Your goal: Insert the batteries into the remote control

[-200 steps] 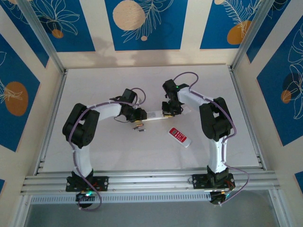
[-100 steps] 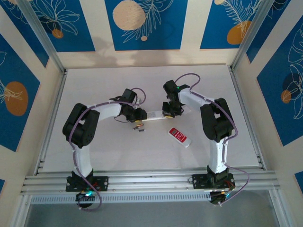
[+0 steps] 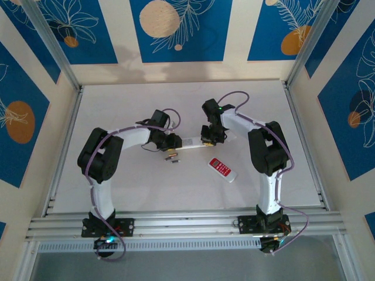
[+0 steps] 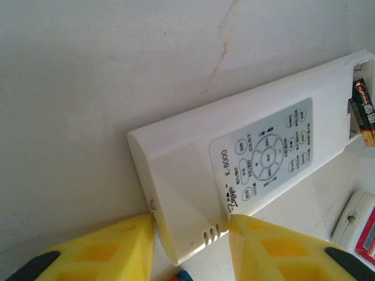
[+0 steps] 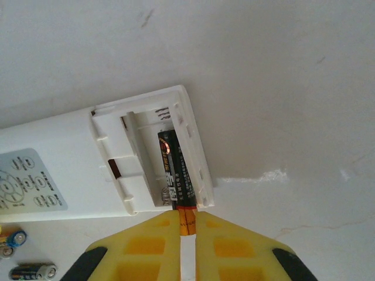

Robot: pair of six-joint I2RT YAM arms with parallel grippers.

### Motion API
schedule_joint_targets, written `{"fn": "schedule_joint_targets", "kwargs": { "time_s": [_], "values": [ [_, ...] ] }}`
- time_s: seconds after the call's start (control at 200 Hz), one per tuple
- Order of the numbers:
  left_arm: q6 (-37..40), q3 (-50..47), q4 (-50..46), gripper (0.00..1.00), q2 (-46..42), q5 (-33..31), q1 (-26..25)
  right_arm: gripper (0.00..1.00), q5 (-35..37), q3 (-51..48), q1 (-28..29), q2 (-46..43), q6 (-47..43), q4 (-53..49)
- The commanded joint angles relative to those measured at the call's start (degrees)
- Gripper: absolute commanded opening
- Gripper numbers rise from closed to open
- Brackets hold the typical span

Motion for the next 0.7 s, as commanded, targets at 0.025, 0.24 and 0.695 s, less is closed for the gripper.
{"fn": "schedule_joint_targets", "kwargs": {
  "time_s": [0.025, 0.24, 0.695],
  "values": [
    [0.80, 0.72, 0.32, 0.39, 1.26, 1.32, 0.30, 0.13, 1.69, 1.60, -0.54, 0.53, 3.90, -1.64],
    [0.84, 0.79, 0.55, 0.40, 1.50, 1.67, 0.39, 0.11, 4.77, 1.52, 0.04, -0.26, 5.90, -2.29],
    [1.16, 0.71, 0.70, 0.39, 1.61, 2.00, 0.65, 0.18, 6.12, 3.19, 2.55, -0.89, 2.68, -2.26]
  ]
}}
